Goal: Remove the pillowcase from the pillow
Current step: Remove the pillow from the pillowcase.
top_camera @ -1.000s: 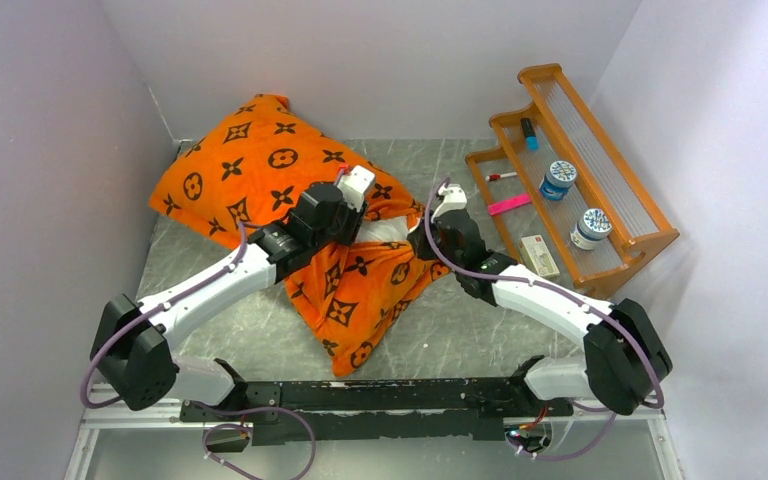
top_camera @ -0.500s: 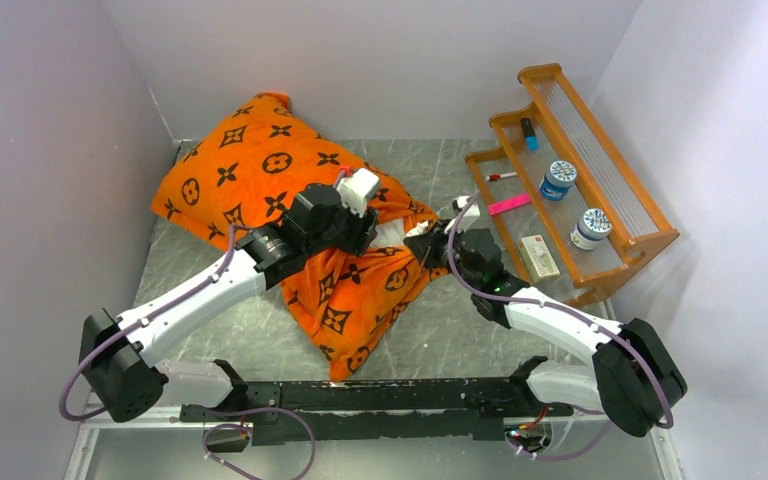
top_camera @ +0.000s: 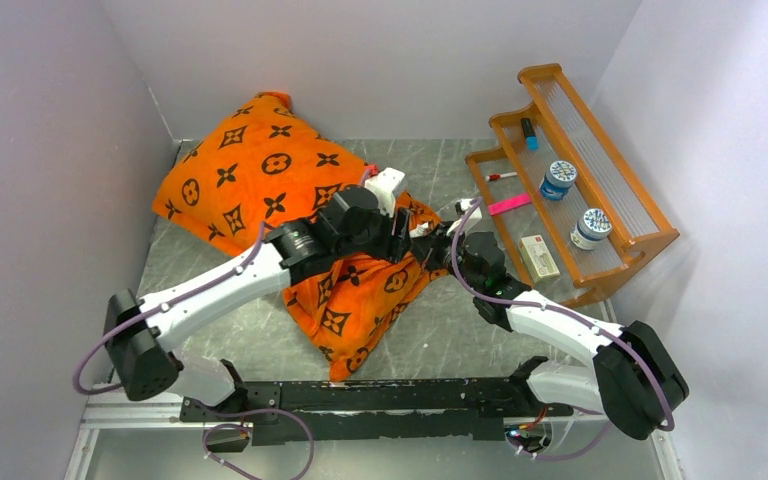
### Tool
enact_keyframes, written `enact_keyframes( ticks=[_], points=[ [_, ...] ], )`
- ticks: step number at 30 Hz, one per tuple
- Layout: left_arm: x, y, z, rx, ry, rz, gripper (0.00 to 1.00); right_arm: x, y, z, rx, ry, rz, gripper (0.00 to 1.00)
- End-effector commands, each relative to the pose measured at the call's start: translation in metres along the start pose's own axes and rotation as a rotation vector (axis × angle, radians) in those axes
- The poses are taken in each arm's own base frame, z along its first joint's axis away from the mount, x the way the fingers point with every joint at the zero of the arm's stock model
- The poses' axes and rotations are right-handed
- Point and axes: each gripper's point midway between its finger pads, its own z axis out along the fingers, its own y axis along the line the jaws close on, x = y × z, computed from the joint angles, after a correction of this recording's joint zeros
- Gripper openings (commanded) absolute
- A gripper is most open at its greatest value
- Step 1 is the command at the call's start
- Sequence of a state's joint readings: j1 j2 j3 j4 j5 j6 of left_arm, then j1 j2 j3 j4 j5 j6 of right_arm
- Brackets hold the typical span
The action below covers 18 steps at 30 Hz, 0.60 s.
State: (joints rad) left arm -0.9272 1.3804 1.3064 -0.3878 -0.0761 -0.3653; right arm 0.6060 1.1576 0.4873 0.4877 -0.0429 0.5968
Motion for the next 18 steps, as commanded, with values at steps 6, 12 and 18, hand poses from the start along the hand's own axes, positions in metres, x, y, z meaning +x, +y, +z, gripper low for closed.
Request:
enact_keyframes(
  ticks=[6, 12, 18],
  points=[
    [0.029, 0.042, 0.035, -0.297, 0.082, -0.146, 0.76, 0.026, -0.01, -0.006, 0.004, 0.088, -0.021, 0.0],
    [0.027, 0.065, 0.039, -0.442, 0.07, -0.135, 0.82, 0.024, -0.01, -0.007, 0.002, 0.083, -0.044, 0.0],
    [0.021, 0.087, 0.035, -0.568, 0.019, -0.101, 0.84, 0.025, -0.012, -0.008, 0.006, 0.08, -0.057, 0.0]
  ],
)
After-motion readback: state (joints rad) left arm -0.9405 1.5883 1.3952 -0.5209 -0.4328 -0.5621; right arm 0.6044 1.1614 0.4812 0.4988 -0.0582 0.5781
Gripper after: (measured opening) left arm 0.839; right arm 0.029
